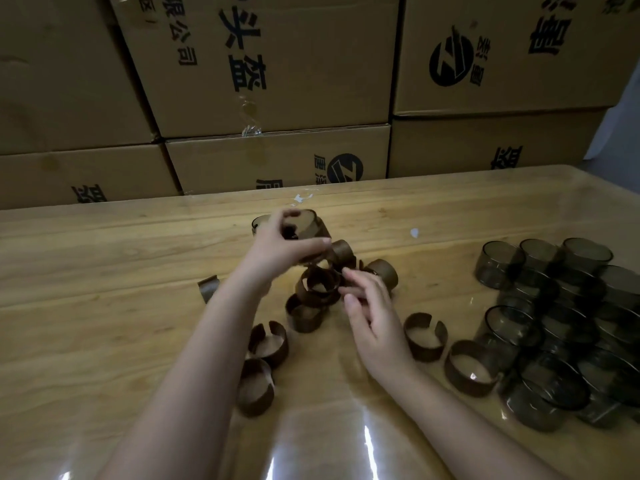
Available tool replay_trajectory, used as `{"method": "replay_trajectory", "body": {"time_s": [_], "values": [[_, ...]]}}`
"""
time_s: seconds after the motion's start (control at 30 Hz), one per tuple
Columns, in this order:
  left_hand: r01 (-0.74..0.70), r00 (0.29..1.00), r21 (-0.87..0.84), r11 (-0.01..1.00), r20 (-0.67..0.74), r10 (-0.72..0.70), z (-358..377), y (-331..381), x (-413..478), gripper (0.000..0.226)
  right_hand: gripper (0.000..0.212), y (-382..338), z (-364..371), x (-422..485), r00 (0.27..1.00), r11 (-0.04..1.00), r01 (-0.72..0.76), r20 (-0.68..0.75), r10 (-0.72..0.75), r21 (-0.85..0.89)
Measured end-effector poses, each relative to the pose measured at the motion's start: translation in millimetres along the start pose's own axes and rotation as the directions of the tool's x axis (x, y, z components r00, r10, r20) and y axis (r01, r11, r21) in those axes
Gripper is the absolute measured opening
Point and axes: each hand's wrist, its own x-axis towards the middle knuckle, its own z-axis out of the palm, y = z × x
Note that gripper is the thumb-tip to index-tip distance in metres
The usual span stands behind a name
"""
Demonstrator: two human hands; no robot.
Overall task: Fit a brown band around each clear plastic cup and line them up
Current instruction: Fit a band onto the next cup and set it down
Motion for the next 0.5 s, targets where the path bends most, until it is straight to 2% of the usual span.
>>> {"method": "replay_trajectory", "body": {"time_s": [0.07, 0.17, 0.33, 0.5], "values": [[0.010, 0.996, 0.092, 0.996, -0.087, -0.002, -9, 9, 28, 0.072, 0.029, 6, 1, -2, 0.999, 0.998, -0.032, 0.042, 0.034, -0.051], [-0.021, 0.990, 0.350, 0.937, -0.125, 0.069, -14, 13, 69, 0.080, 0.025, 12, 2, -2, 0.989, 0.993, -0.102, 0.104, 0.107, -0.057], [-0.040, 0.982, 0.658, 0.752, -0.114, 0.152, -2, -2, 121, 0.086, 0.023, 11, 2, 1, 0.979, 0.992, -0.083, 0.176, 0.099, -0.098], [0.028, 0.988, 0.844, 0.536, -0.105, 0.114, 8, -28, 158, 0.089, 0.020, 9, 1, 3, 0.962, 0.986, -0.050, 0.256, 0.090, -0.161]]}}
